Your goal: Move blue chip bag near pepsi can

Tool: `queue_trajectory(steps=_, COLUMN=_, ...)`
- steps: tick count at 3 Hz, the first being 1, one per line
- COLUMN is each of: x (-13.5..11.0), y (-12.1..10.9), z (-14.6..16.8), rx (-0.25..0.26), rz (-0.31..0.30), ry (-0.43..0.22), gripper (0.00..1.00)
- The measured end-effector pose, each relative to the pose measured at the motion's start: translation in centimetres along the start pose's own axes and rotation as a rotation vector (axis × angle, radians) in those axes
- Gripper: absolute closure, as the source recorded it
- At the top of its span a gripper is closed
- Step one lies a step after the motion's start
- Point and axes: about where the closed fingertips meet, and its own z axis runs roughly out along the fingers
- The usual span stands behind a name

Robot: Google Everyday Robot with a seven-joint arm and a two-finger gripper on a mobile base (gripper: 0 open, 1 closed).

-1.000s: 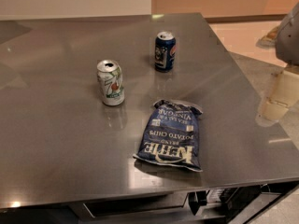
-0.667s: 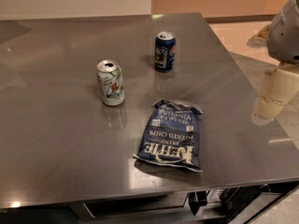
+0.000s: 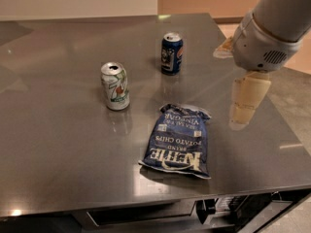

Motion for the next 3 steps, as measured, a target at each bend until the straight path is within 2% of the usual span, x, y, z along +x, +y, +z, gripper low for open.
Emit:
queue_trajectory(steps=1, x=-1.7, y=-0.8, z=2.6, rx=-0.040, rz=-0.084, ry=-0.018, gripper=0.00)
queue_trajectory(steps=3, x=-3.3, y=-2.1, z=7.2, rx=-0.129, rz=-0.244, ry=-0.038, gripper=0.00)
